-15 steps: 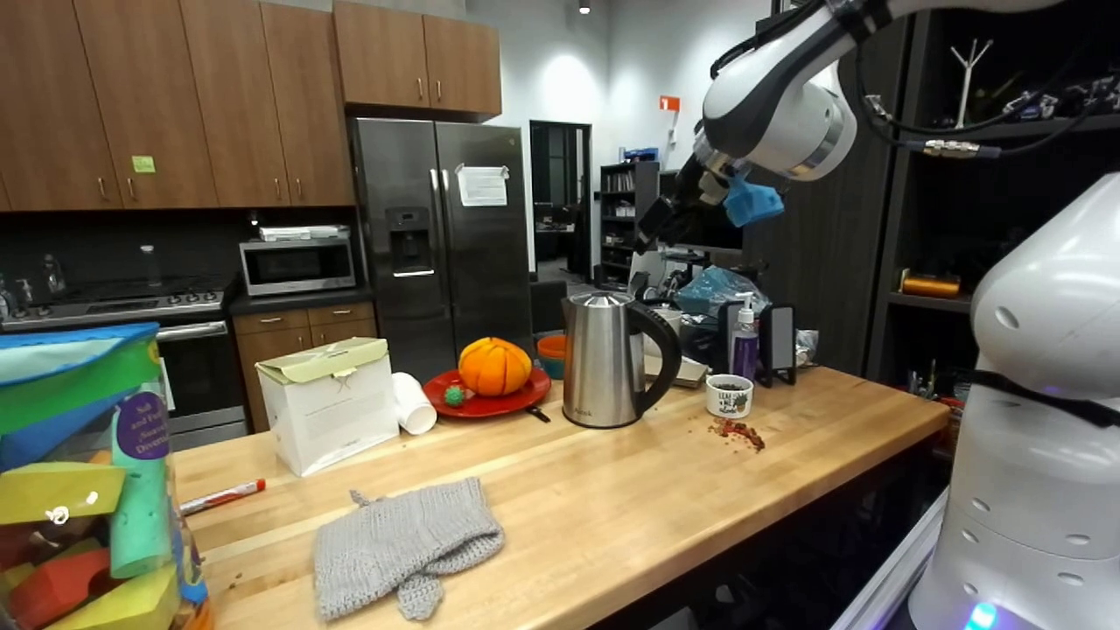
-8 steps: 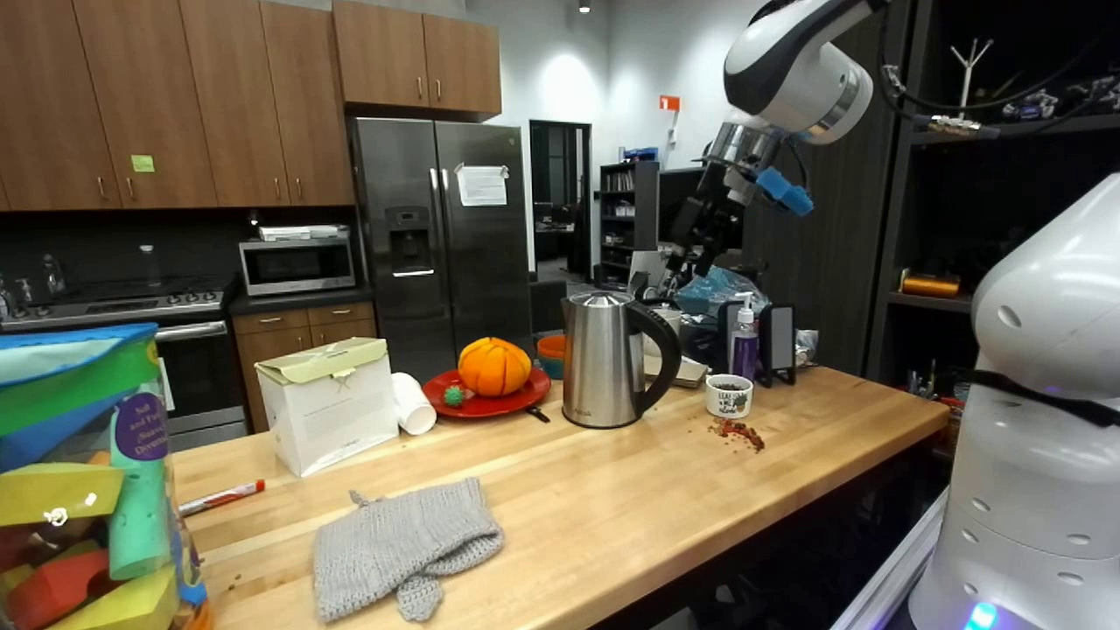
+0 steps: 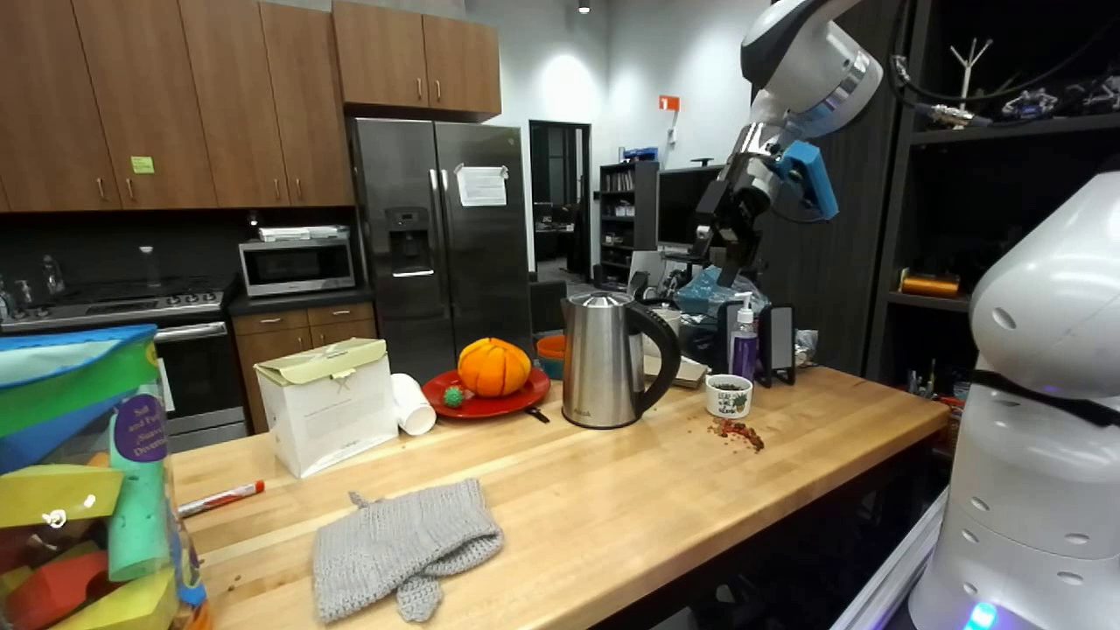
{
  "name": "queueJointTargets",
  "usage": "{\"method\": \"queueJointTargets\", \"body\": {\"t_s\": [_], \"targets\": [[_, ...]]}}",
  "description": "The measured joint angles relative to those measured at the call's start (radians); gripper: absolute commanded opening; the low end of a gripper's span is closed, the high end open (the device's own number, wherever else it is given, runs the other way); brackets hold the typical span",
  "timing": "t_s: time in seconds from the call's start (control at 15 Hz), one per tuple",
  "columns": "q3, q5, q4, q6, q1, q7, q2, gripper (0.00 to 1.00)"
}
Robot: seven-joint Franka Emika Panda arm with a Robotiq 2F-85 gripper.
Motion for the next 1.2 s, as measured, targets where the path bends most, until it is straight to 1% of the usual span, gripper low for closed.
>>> {"method": "queueJointTargets", "body": {"t_s": [0.13,0.27,0.47,0.6,0.8,1.0,1.2], "targets": [[0.002,0.090,-0.004,0.016,-0.011,0.001,0.031,1.00],[0.017,0.181,-0.015,0.061,-0.018,0.001,0.051,1.00],[0.057,0.305,-0.043,0.154,-0.019,0.001,0.061,1.00],[0.091,0.364,-0.065,0.206,-0.024,0.003,0.063,1.00],[0.143,0.421,-0.097,0.291,-0.045,0.030,0.068,1.00],[0.179,0.459,-0.122,0.369,-0.070,0.087,0.070,1.00],[0.187,0.461,-0.124,0.371,-0.082,0.103,0.070,1.00]]}}
